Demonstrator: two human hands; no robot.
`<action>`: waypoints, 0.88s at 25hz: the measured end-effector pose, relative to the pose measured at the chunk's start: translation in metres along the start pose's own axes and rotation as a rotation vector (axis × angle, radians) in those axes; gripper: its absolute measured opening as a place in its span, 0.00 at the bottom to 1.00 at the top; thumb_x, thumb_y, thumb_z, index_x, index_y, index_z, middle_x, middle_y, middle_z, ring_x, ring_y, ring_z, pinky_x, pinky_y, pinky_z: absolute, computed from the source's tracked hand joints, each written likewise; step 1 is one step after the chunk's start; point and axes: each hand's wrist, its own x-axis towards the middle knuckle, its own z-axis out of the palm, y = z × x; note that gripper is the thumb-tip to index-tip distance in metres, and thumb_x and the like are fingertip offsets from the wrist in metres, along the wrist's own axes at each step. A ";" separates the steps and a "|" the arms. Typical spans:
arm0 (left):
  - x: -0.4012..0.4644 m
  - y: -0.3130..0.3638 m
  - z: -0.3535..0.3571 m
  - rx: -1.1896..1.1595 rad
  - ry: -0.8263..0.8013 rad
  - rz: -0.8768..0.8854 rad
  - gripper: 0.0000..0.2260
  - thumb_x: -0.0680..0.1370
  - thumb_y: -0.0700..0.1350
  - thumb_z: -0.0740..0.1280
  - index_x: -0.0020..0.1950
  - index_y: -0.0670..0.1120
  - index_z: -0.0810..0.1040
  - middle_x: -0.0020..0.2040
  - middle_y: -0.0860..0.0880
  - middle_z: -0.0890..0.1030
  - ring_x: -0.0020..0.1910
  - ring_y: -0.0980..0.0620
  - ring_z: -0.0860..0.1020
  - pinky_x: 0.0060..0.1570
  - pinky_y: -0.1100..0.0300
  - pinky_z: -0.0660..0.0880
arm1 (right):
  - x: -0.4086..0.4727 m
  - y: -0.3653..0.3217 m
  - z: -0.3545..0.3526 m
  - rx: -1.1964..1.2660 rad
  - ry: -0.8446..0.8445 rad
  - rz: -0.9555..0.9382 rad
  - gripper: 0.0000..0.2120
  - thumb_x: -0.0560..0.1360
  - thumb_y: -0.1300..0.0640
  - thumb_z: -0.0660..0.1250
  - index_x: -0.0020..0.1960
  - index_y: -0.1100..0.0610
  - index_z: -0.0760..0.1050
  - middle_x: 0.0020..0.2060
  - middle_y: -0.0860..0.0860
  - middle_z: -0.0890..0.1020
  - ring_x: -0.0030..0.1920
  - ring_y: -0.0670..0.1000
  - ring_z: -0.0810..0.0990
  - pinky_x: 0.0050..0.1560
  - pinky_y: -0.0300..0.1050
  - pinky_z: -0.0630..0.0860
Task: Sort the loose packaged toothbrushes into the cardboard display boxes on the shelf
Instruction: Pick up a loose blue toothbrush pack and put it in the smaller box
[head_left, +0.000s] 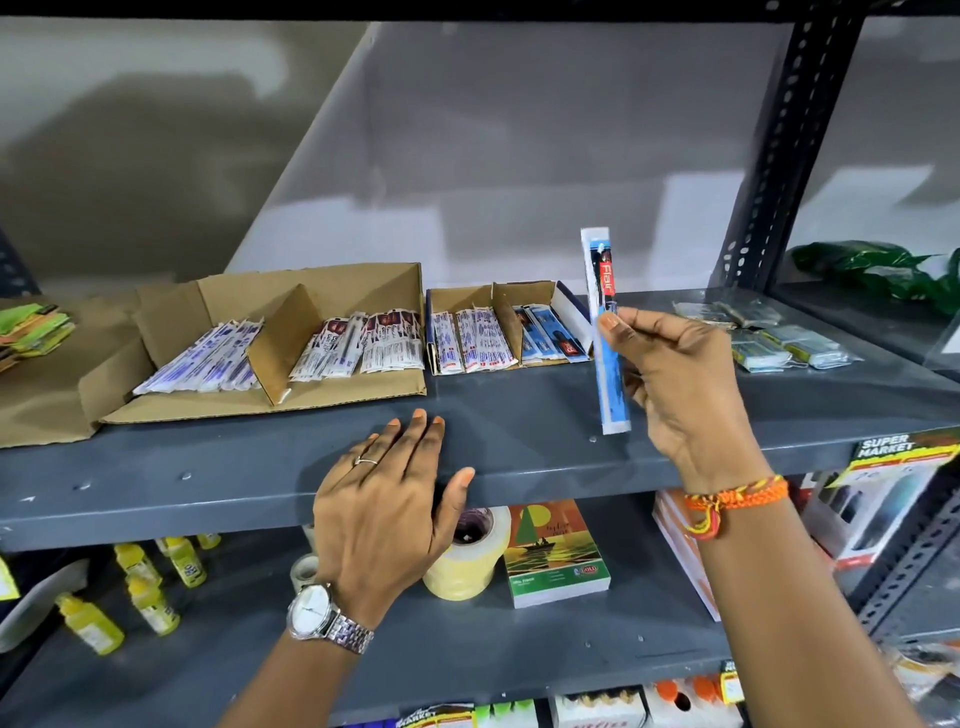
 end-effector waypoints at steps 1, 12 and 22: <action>0.000 0.000 0.000 0.007 0.003 0.004 0.29 0.86 0.59 0.49 0.65 0.43 0.83 0.63 0.44 0.85 0.61 0.44 0.84 0.57 0.50 0.78 | -0.006 -0.002 0.003 0.015 -0.010 -0.009 0.05 0.70 0.60 0.76 0.46 0.59 0.84 0.34 0.52 0.85 0.31 0.48 0.78 0.34 0.41 0.73; 0.002 0.007 -0.002 -0.017 0.064 -0.076 0.25 0.87 0.53 0.50 0.61 0.44 0.85 0.60 0.46 0.86 0.60 0.46 0.85 0.55 0.52 0.77 | -0.027 -0.004 0.017 0.032 -0.089 -0.025 0.04 0.70 0.61 0.76 0.44 0.59 0.83 0.33 0.50 0.86 0.32 0.47 0.81 0.32 0.39 0.78; 0.001 0.006 0.004 0.012 0.110 -0.049 0.24 0.86 0.53 0.52 0.60 0.45 0.86 0.59 0.48 0.87 0.59 0.47 0.85 0.54 0.53 0.76 | 0.064 -0.027 0.022 -0.282 -0.113 -0.060 0.07 0.70 0.68 0.74 0.46 0.61 0.80 0.36 0.55 0.83 0.34 0.49 0.81 0.34 0.40 0.80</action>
